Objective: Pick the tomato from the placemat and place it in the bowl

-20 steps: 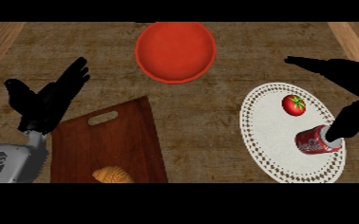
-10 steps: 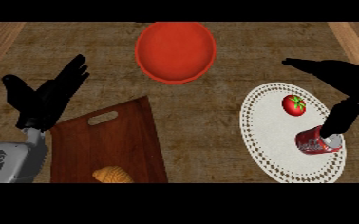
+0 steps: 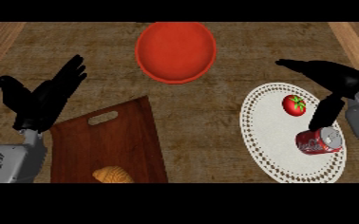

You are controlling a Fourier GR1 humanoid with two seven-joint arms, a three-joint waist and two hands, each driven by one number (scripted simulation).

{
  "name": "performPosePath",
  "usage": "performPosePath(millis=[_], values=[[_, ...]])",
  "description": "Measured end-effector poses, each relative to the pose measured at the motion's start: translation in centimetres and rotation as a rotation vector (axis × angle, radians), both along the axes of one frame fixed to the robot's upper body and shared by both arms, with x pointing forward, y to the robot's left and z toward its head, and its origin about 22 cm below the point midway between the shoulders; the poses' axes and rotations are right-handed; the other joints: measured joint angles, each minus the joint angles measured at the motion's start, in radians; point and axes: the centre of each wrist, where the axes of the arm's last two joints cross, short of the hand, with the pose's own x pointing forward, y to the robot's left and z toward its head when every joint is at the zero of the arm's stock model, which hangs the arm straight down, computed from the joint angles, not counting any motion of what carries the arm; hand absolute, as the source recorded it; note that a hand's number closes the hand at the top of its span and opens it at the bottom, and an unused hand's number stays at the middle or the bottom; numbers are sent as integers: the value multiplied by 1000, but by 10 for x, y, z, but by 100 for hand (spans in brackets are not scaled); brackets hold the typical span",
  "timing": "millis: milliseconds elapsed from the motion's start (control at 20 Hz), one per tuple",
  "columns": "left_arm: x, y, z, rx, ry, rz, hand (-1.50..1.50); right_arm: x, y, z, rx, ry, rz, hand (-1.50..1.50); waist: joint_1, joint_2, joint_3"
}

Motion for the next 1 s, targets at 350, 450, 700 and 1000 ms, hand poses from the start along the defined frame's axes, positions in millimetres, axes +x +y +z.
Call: performPosePath(millis=[350, 450, 700, 1000], values=[[2, 0, 1, 4, 4, -6, 0, 8, -4, -17, -13, 31, -1, -150, -1, 0, 0], [3, 5, -1, 5, 0, -3, 0, 8, -1, -23, -23, 44, -2, -150, -2, 0, 0], [2, -4, -2, 8, -2, 1, 0, 11, 0, -49, -41, 59, -12, -150, 0, 0, 0], [1, -4, -4, 9, 1, -2, 0, 13, -4, -66, -53, 70, -24, -150, -1, 0, 0]])
